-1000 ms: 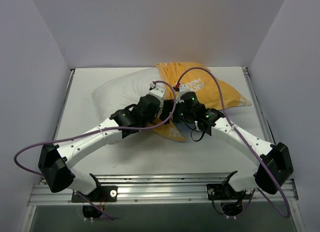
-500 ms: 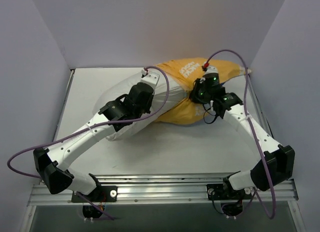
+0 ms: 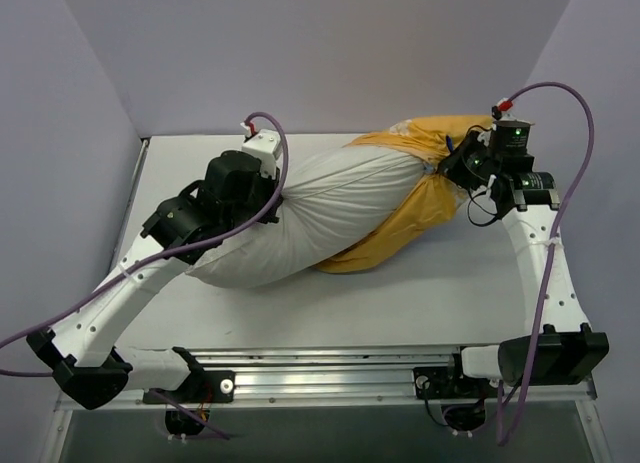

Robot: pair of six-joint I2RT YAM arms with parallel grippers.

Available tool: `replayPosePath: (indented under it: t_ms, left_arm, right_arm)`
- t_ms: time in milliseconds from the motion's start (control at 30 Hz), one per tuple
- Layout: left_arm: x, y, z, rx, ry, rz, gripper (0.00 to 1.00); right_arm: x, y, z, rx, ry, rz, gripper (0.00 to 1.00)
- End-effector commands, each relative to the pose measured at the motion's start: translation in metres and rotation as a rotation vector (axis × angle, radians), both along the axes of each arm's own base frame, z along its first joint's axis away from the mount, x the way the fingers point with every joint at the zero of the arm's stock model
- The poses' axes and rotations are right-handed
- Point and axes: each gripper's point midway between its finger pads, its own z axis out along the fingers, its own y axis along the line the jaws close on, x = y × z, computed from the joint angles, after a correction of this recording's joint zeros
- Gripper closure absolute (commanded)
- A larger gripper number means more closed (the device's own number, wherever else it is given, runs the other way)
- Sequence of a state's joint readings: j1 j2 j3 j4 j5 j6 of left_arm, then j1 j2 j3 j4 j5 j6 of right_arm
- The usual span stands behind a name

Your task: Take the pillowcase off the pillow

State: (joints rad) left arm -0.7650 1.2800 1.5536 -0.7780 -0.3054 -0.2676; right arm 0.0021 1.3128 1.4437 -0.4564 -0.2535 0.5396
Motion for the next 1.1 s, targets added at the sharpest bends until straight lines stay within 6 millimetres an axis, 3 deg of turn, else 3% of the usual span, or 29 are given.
replayPosePath:
  t_ms: [0, 33, 67, 100, 167, 200, 300, 367, 433, 467, 500, 567, 600, 633, 667, 733, 767, 867, 900, 933, 1000, 1067]
  left_arm:
    - [-0.029, 0.088, 0.059, -0.005, -0.07, 0.193, 0.98]
    - [-0.039, 0.086, 0.07, -0.036, -0.056, 0.163, 0.98]
    - [-0.044, 0.072, 0.071, -0.061, -0.018, 0.095, 0.98]
    - [-0.05, 0.067, 0.075, -0.078, 0.004, 0.06, 0.98]
    - [-0.061, 0.055, 0.087, -0.121, 0.04, -0.01, 0.98]
    - [-0.069, 0.044, 0.089, -0.15, 0.07, -0.075, 0.98]
    - [-0.074, 0.021, 0.09, -0.195, 0.13, -0.167, 0.98]
    - [-0.065, 0.012, 0.082, -0.211, 0.163, -0.184, 0.98]
    - [-0.051, 0.006, 0.065, -0.223, 0.215, -0.19, 0.98]
    - [-0.04, 0.003, 0.051, -0.214, 0.248, -0.178, 0.98]
    - [-0.03, 0.004, 0.027, -0.194, 0.3, -0.149, 0.98]
    - [0.0, 0.009, -0.002, -0.18, 0.344, -0.091, 0.98]
    - [0.013, 0.014, -0.015, -0.17, 0.36, -0.053, 0.98]
    - [0.027, 0.017, -0.03, -0.156, 0.363, -0.029, 0.97]
    - [0.048, 0.029, -0.048, -0.117, 0.369, 0.044, 0.91]
    - [0.071, 0.037, -0.057, -0.082, 0.328, 0.101, 0.84]
    - [0.083, 0.043, -0.064, -0.047, 0.309, 0.144, 0.71]
    - [0.115, 0.051, -0.055, -0.004, 0.197, 0.193, 0.45]
    - [0.126, 0.064, -0.051, 0.033, 0.151, 0.256, 0.26]
    - [0.137, 0.069, -0.048, 0.064, 0.111, 0.275, 0.18]
    - [0.151, 0.081, -0.025, 0.1, 0.025, 0.334, 0.03]
    - [0.158, 0.085, 0.004, 0.113, -0.064, 0.336, 0.06]
  right_arm:
    - [0.018, -0.102, 0.104, -0.159, -0.331, -0.367, 1.0]
    - [0.016, -0.097, 0.113, -0.178, -0.345, -0.325, 1.0]
    - [0.011, -0.095, 0.118, -0.193, -0.333, -0.308, 1.0]
    - [0.005, -0.094, 0.145, -0.206, -0.385, -0.302, 1.0]
    - [-0.001, -0.089, 0.159, -0.239, -0.387, -0.258, 1.0]
    - [-0.003, -0.088, 0.178, -0.243, -0.422, -0.249, 1.0]
    - [-0.001, -0.069, 0.19, -0.22, -0.446, -0.161, 0.96]
    - [0.004, -0.054, 0.191, -0.184, -0.469, -0.103, 0.92]
    - [0.017, -0.043, 0.171, -0.172, -0.432, -0.056, 0.8]
    - [0.023, -0.037, 0.161, -0.167, -0.409, -0.028, 0.75]
    - [0.028, -0.022, 0.149, -0.175, -0.383, 0.017, 0.63]
    - [0.047, -0.014, 0.107, -0.191, -0.279, 0.052, 0.5]
    - [0.049, 0.002, 0.09, -0.203, -0.236, 0.088, 0.39]
    - [0.055, 0.006, 0.072, -0.208, -0.192, 0.099, 0.34]
    - [0.057, 0.01, 0.061, -0.211, -0.173, 0.106, 0.3]
    - [0.056, 0.027, 0.041, -0.202, -0.154, 0.154, 0.2]
    - [0.055, 0.033, 0.039, -0.2, -0.159, 0.169, 0.17]
    - [0.046, 0.049, 0.031, -0.21, -0.164, 0.201, 0.11]
    - [0.043, 0.052, 0.023, -0.215, -0.154, 0.207, 0.09]
    - [0.036, 0.055, 0.027, -0.226, -0.169, 0.201, 0.09]
    - [0.032, 0.06, 0.028, -0.227, -0.196, 0.203, 0.07]
    - [0.02, 0.069, 0.024, -0.228, -0.218, 0.223, 0.06]
